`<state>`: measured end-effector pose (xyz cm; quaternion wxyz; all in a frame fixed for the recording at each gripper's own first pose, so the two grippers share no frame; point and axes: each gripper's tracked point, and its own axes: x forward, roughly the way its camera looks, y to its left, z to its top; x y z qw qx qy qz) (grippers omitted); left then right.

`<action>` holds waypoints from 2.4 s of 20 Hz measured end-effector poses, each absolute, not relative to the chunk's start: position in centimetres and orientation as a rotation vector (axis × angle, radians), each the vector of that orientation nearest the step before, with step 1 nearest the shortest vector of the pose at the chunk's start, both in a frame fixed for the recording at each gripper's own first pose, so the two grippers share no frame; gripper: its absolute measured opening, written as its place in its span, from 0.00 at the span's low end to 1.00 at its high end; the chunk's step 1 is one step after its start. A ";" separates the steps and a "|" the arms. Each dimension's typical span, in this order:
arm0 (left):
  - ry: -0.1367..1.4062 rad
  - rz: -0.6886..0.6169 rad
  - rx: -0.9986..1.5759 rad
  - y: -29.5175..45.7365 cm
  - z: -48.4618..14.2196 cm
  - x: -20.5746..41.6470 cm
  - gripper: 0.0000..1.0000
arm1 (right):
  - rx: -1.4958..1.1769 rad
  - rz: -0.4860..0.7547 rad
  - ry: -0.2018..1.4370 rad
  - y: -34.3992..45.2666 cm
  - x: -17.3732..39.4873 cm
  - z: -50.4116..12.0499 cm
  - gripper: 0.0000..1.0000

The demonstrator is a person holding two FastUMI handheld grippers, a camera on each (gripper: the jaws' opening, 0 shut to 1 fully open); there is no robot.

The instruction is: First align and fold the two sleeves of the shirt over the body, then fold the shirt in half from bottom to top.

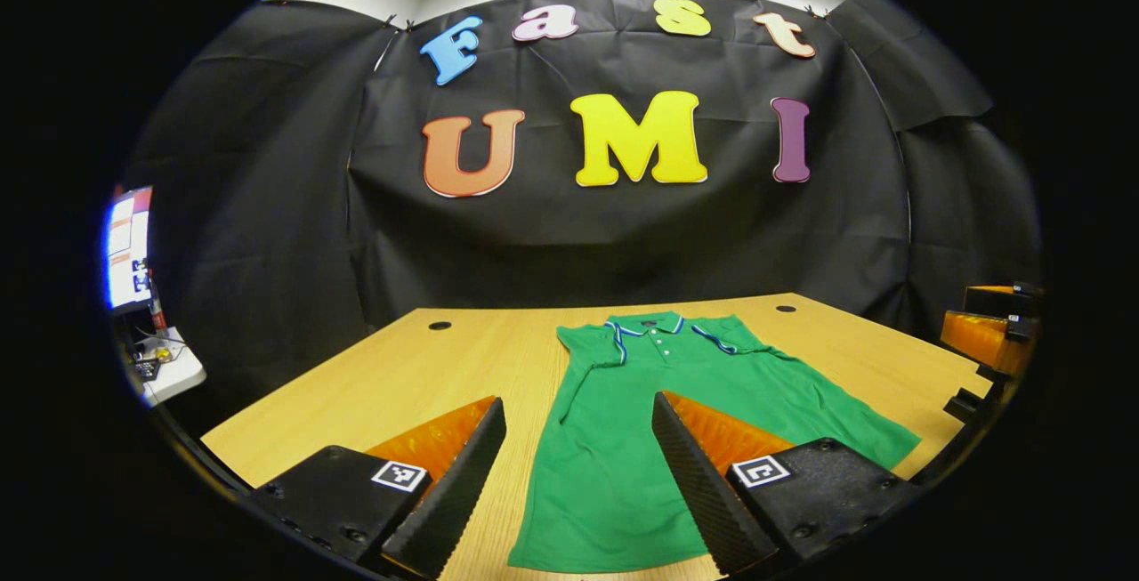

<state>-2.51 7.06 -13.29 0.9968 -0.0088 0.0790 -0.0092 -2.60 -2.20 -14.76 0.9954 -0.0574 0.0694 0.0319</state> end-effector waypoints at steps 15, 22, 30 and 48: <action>0.421 0.022 -0.030 8.0 -25.2 -4.3 1.00 | -0.024 0.123 0.516 -1.4 -5.0 -28.7 0.97; 0.422 0.001 -0.034 6.2 -25.0 -3.3 0.43 | 0.026 0.144 0.518 -0.1 -3.9 -29.0 0.55; 0.417 -0.016 -0.041 5.2 -24.8 -2.9 0.11 | 0.004 0.195 0.497 0.3 -3.3 -28.7 0.04; 0.211 -0.047 -0.035 4.8 -13.5 -0.6 0.10 | -0.073 0.194 0.201 -0.1 -0.4 -14.1 0.02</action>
